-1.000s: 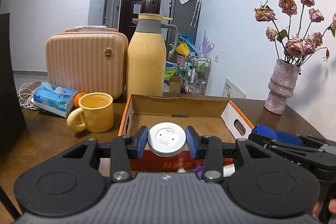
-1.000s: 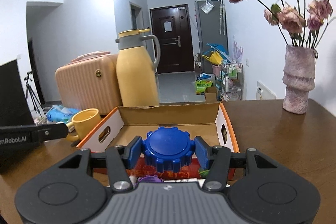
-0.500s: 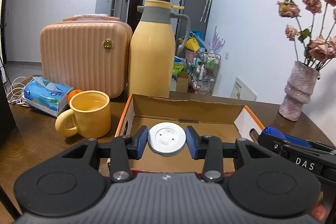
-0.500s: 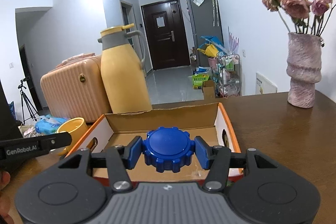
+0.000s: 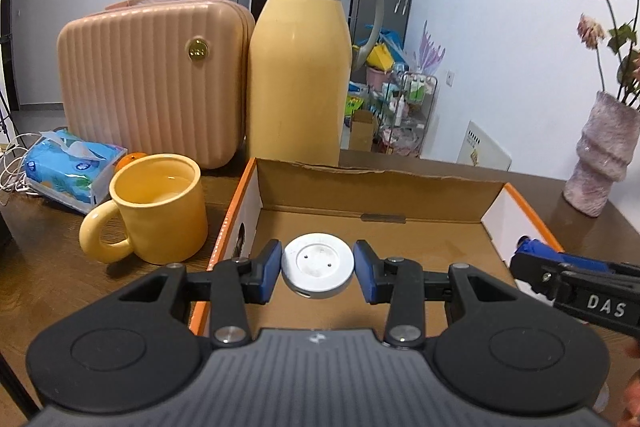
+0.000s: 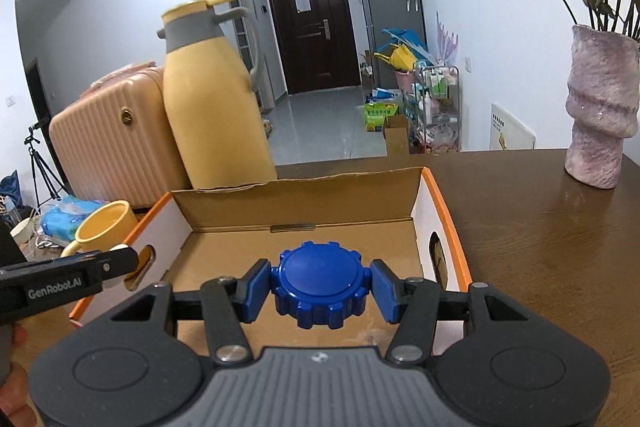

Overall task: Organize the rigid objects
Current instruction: 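Carry the white cap over the cardboard box with the left tool, then open the left tool over the box while the right tool releases the blue cap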

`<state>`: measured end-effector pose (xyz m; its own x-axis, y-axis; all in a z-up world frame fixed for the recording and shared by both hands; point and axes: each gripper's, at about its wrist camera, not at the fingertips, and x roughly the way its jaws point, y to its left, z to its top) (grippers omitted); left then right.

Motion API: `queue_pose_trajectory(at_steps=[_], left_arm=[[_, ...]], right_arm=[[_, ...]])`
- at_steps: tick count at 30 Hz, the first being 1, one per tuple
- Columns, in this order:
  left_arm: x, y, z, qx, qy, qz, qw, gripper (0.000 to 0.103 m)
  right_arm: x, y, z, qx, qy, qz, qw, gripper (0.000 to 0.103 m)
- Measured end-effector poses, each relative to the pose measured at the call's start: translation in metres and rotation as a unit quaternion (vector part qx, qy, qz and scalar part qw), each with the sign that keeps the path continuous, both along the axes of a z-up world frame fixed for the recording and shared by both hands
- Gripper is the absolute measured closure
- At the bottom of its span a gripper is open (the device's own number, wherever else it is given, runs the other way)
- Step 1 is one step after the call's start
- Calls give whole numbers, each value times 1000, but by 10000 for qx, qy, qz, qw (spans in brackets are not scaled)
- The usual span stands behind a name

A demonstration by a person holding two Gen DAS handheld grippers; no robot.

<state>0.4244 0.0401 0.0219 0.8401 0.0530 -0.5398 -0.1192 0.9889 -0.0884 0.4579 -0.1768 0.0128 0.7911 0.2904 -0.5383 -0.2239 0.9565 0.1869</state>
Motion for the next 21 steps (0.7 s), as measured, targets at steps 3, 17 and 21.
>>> queue_pose_trajectory(at_steps=[3, 17, 21], left_arm=[[8, 1, -7, 65, 102, -16, 9999, 63], [15, 0, -23, 343, 211, 204, 9990, 8], [12, 4, -18, 271, 51, 297, 9992, 0]], right_arm=[[7, -1, -4, -26, 80, -2, 10000, 50], [18, 2, -26, -117, 184, -2, 9998, 22], [16, -2, -21, -90, -18, -160, 9998, 6]])
